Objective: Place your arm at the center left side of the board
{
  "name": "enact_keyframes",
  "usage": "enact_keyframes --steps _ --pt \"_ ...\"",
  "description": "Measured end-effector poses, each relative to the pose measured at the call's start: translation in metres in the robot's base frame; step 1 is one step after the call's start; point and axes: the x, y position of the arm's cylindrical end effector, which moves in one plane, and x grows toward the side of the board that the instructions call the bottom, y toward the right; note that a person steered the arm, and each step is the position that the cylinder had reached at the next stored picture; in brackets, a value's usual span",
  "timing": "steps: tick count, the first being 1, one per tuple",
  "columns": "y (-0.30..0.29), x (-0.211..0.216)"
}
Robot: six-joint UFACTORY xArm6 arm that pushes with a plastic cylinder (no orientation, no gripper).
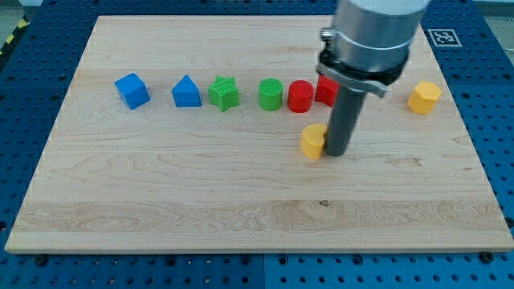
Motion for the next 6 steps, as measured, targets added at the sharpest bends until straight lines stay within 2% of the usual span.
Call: enact_keyframes --steps 2,3,4,5,6 --pt "-0.051 0.0" --pt "-0.058 0.022" --pt "-0.145 0.028" --pt "-0.252 0.007" --pt "-0.348 -0.041"
